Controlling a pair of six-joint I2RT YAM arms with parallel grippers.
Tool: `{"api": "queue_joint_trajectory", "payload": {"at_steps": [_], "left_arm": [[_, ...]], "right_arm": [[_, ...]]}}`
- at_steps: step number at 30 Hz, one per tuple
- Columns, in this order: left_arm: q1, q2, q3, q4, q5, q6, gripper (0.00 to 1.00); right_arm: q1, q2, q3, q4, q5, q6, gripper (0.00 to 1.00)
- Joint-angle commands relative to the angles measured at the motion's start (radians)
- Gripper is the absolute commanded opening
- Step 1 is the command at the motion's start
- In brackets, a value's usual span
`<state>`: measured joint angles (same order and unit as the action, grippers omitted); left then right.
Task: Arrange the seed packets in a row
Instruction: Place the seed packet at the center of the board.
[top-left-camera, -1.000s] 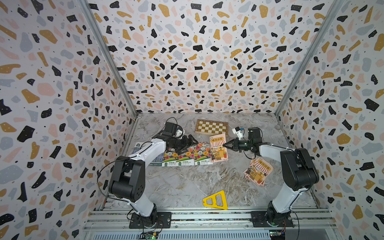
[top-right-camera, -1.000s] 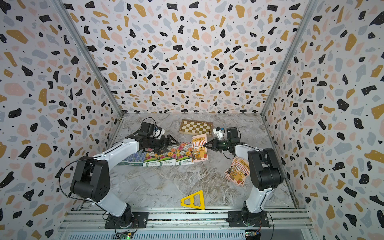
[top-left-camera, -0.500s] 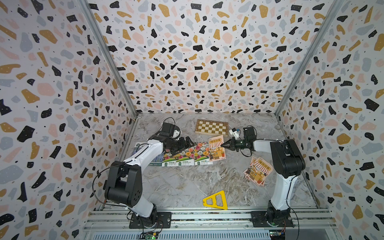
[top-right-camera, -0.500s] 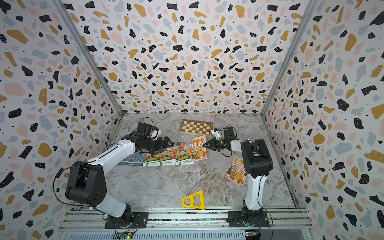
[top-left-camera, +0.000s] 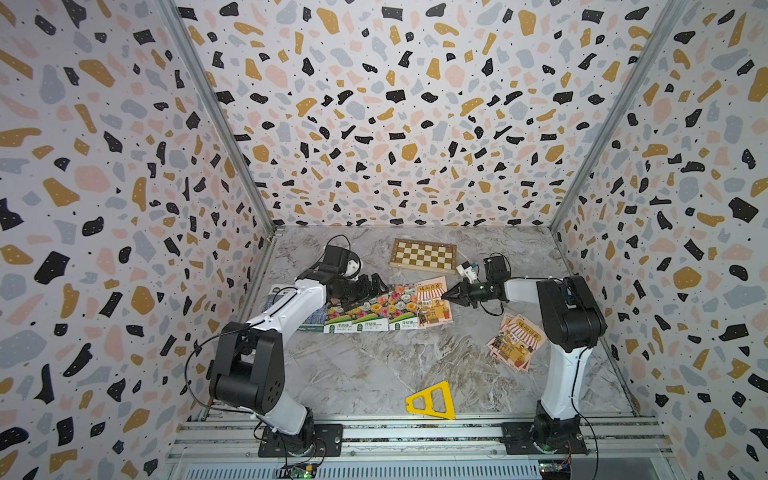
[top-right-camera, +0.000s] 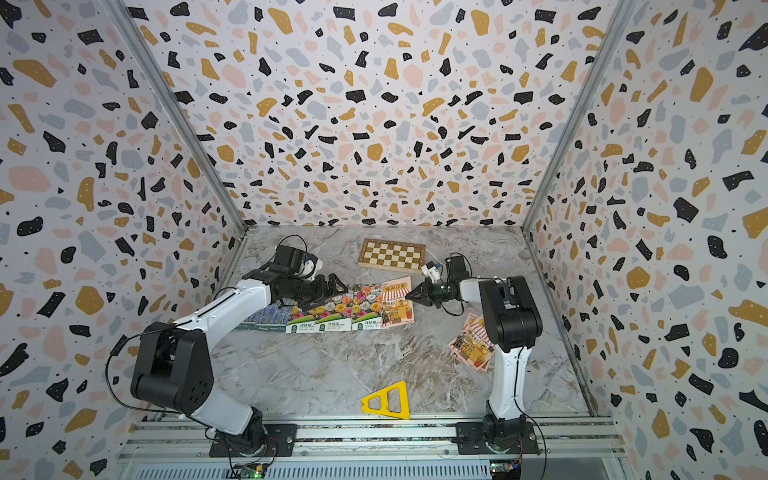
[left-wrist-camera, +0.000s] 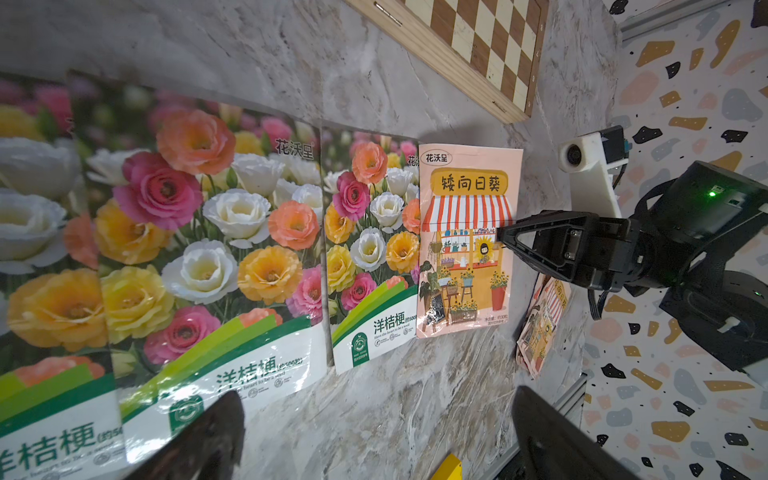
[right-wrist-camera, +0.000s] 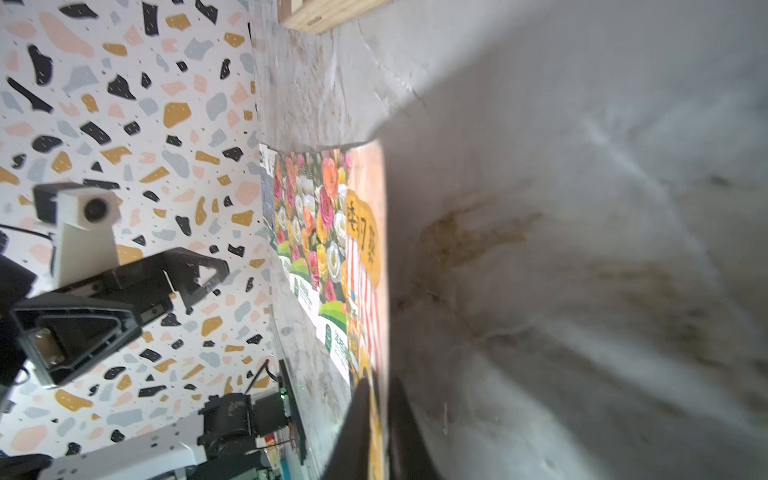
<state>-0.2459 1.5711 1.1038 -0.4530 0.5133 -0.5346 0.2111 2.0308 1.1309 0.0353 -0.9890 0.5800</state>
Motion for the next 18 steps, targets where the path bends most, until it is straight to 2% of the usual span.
{"api": "queue_joint_trajectory", "payload": {"at_steps": [1,3,6,11,18], "left_arm": [[0.004,-0.003,-0.004,-0.008,-0.002,0.019,0.99],[0.005,-0.007,-0.002,-0.010,-0.004,0.018,0.99],[0.004,-0.013,-0.001,-0.013,-0.011,0.017,0.99],[0.004,-0.020,-0.002,-0.016,-0.014,0.015,0.99],[0.004,-0.032,-0.017,-0.006,0.013,0.019,0.99]], "right_arm": [[-0.007,-0.013,0.035,-0.060,0.044,-0.026,0.31],[-0.011,-0.032,0.044,-0.096,0.095,-0.040,0.45],[-0.023,-0.076,0.049,-0.154,0.168,-0.062,0.57],[-0.054,-0.214,-0.009,-0.248,0.370,-0.094,0.64],[-0.171,-0.485,-0.231,-0.313,0.692,-0.086,0.68]]}}
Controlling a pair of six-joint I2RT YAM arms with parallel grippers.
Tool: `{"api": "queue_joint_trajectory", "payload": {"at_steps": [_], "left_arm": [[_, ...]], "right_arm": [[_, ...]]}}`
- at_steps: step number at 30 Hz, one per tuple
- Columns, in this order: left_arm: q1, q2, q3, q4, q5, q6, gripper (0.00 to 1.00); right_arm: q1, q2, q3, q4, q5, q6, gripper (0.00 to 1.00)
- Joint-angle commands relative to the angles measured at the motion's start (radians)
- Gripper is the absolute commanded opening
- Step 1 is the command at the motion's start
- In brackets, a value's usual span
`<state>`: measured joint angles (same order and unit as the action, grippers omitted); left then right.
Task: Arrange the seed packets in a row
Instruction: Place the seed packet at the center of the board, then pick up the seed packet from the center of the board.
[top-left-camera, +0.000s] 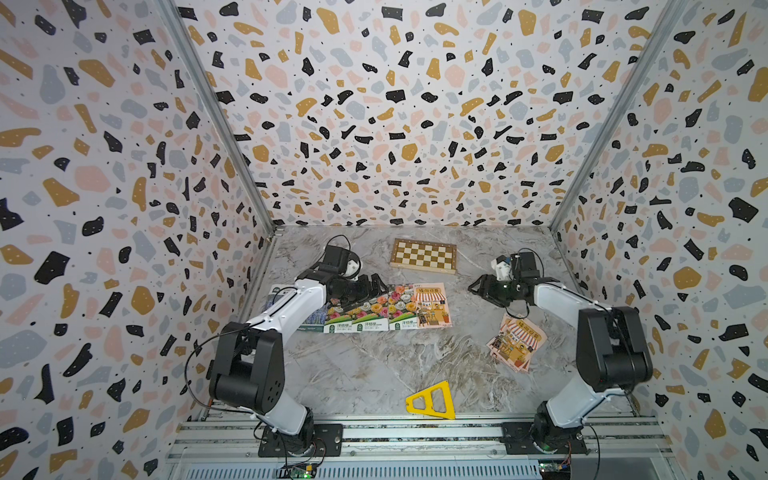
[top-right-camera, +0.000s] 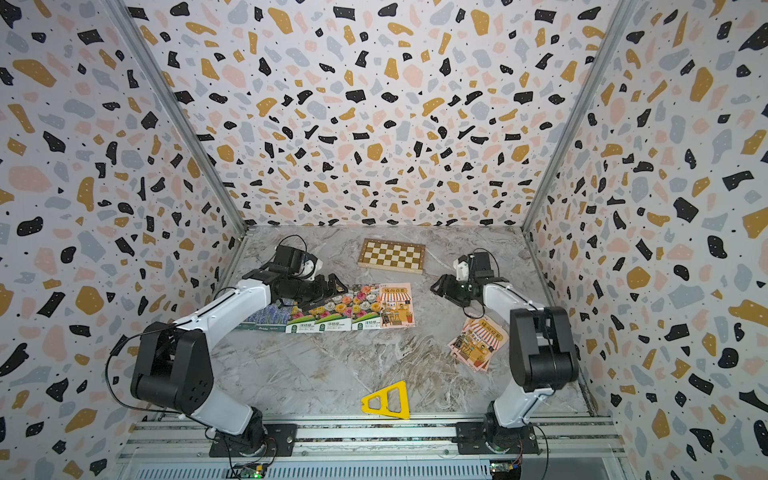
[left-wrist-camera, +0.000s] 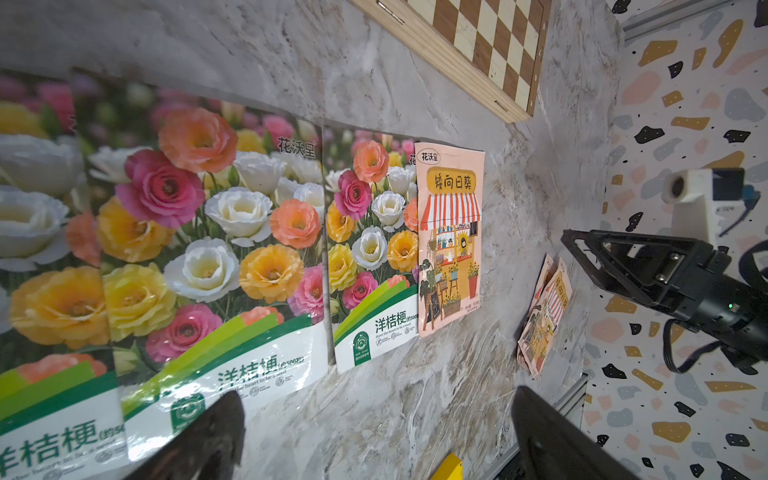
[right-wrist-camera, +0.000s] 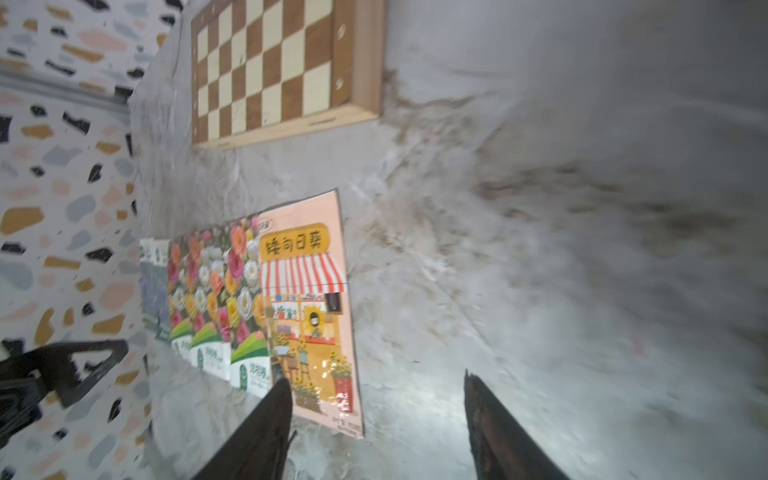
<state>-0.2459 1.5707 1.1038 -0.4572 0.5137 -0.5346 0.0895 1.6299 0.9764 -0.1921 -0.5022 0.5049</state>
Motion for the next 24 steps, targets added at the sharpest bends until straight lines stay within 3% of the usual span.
{"api": "queue_joint_trajectory", "payload": {"at_steps": [1,6,10,17,24], "left_arm": [[0.003,-0.034,-0.020,0.006,0.021,0.014,0.99],[-0.009,-0.030,-0.032,0.053,0.096,-0.025,0.99],[-0.059,-0.023,-0.028,0.075,0.113,-0.044,1.00],[-0.223,0.054,0.003,0.135,0.134,-0.110,0.96],[-0.429,0.184,0.062,0.185,0.156,-0.177,0.86]], "right_arm": [[-0.075,-0.112,-0.108,-0.089,0.240,-0.009,0.68],[-0.223,-0.179,-0.221,-0.093,0.283,-0.021,0.70],[-0.276,-0.161,-0.253,-0.088,0.269,-0.032,0.70],[-0.251,-0.128,-0.305,-0.078,0.223,-0.024,0.68],[-0.169,-0.187,-0.390,-0.075,0.208,0.047,0.67]]}}
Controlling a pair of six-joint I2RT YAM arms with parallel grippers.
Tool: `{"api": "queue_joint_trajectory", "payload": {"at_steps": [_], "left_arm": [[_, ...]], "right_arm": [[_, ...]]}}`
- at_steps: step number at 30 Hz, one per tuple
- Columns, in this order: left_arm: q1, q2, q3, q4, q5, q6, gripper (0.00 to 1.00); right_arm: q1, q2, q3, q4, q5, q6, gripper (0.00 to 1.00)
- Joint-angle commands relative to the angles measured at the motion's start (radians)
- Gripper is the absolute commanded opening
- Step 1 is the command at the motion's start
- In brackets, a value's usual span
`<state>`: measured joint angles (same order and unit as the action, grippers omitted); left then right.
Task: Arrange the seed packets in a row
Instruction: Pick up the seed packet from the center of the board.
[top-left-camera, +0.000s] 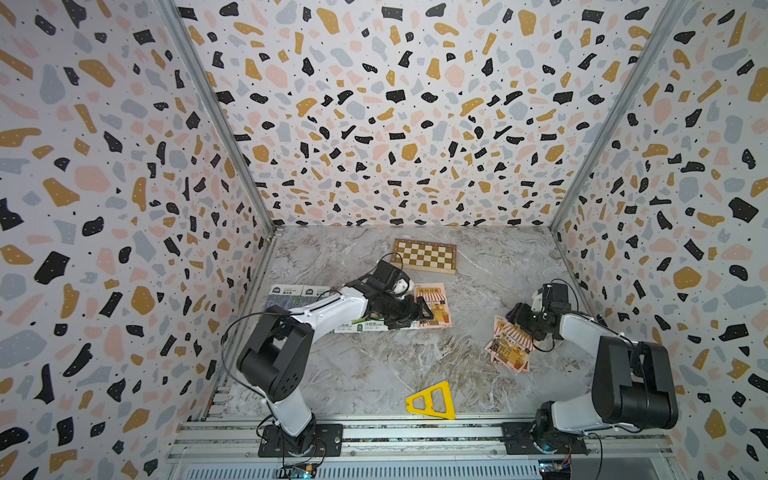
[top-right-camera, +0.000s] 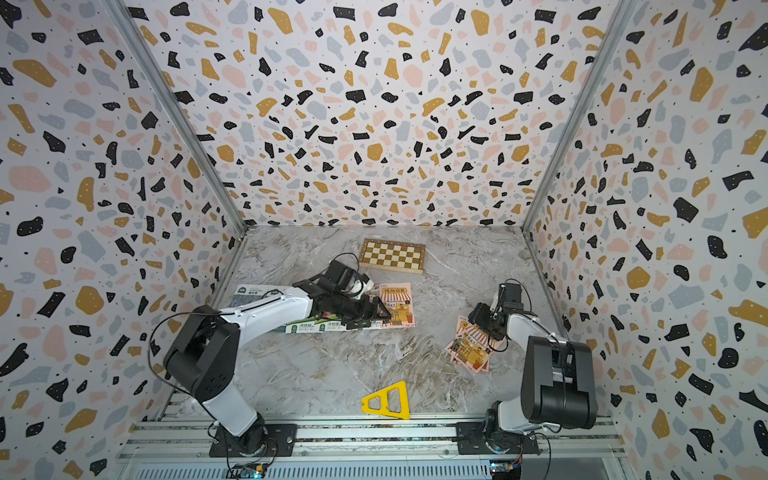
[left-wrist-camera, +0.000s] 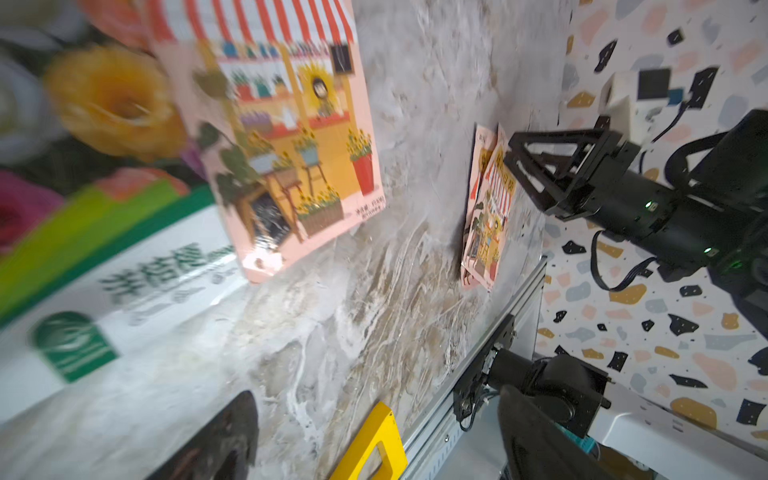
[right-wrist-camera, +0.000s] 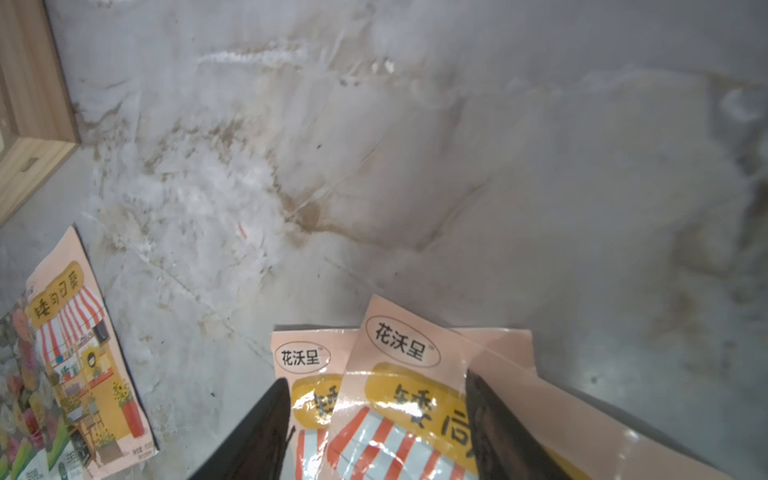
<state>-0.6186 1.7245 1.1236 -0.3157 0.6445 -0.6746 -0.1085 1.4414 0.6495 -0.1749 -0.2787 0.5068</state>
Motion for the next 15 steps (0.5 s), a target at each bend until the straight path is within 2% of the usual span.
{"api": "queue_joint_trajectory", "payload": {"at_steps": [1,7,12,15], "left_arm": [[-0.084,0.049,0.048,0.057,0.031,-0.051,0.85],[-0.227,0.163,0.120,0.083,0.051,-0.087,0.75],[-0.290,0.240,0.164,0.171,0.064,-0.158,0.69],[-0.309,0.293,0.197,0.194,0.056,-0.192,0.61]], "right_arm": [[0.036,-0.007,-0.075,-0.088,-0.013,0.060,0.67],[0.038,-0.037,-0.110,-0.072,0.013,0.104,0.67],[0.030,-0.048,-0.124,-0.053,0.019,0.132,0.67],[0.022,-0.052,-0.138,-0.037,0.007,0.143,0.67]]}}
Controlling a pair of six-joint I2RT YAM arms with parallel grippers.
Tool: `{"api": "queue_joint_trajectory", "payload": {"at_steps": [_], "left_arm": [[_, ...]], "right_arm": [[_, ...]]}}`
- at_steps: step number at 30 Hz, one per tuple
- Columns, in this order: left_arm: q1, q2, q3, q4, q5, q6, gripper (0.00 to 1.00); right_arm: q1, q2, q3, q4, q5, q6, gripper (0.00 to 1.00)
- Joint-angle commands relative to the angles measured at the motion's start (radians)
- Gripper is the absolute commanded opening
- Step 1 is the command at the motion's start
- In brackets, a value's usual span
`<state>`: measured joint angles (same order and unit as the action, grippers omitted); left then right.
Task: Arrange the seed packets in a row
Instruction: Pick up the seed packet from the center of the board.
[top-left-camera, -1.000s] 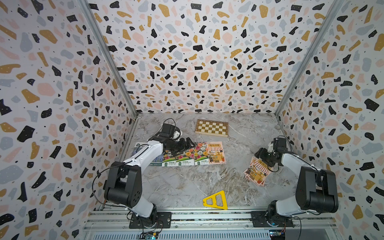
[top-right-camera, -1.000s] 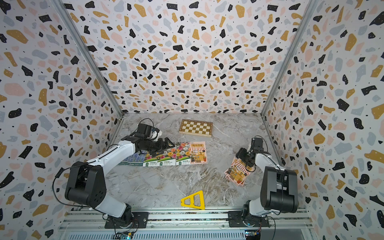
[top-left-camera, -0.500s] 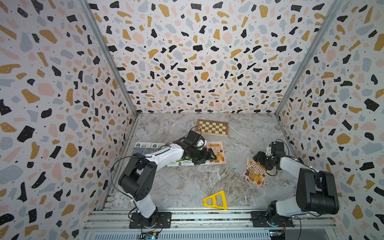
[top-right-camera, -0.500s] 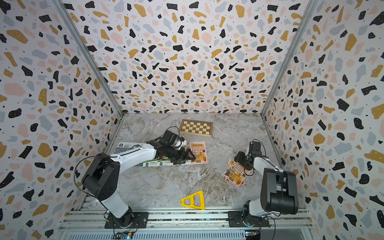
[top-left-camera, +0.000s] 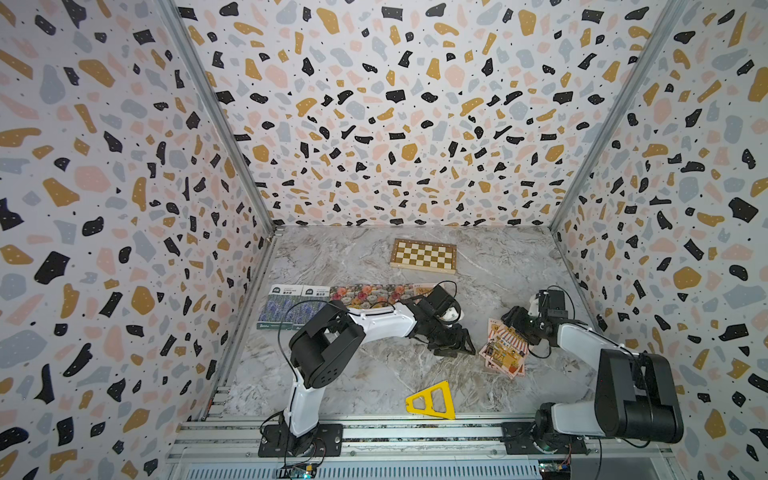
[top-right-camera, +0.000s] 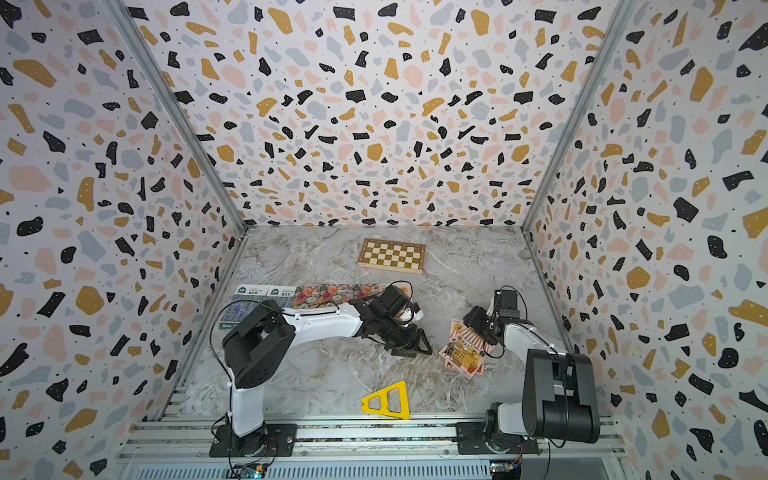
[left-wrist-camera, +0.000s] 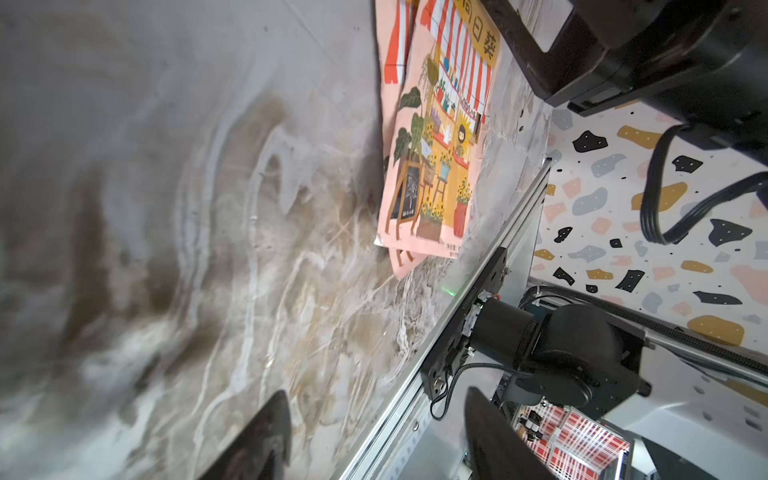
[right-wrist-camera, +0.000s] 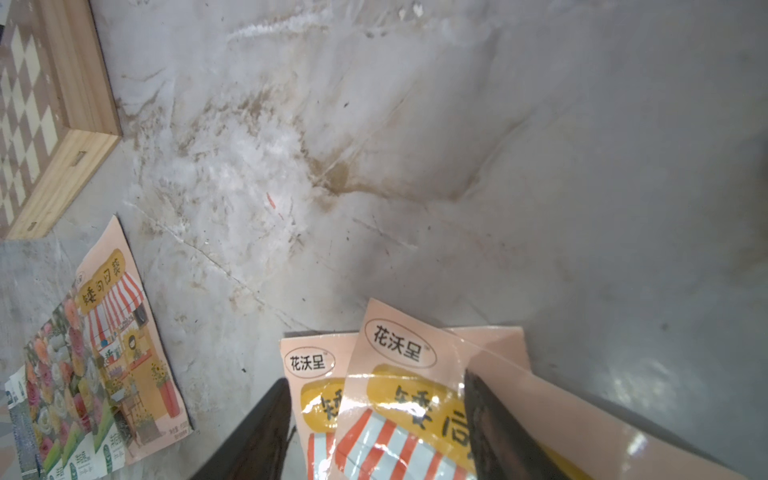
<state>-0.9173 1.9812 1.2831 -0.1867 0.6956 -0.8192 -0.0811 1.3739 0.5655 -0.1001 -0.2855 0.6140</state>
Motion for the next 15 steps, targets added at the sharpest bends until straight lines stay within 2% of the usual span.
{"api": "queue_joint_trajectory", "payload": {"at_steps": [1,7,15], "left_arm": [[-0.014,0.051,0.044,0.078,0.008,-0.048,0.58],[-0.025,0.150,0.101,0.150,0.047,-0.136,0.49],[-0.045,0.231,0.186,0.186,0.053,-0.176,0.40]], "right_arm": [[-0.010,0.017,-0.059,-0.107,0.008,0.036,0.67],[-0.032,0.031,-0.071,-0.095,-0.020,0.021,0.67],[-0.042,0.028,-0.081,-0.092,-0.035,0.018,0.66]]}}
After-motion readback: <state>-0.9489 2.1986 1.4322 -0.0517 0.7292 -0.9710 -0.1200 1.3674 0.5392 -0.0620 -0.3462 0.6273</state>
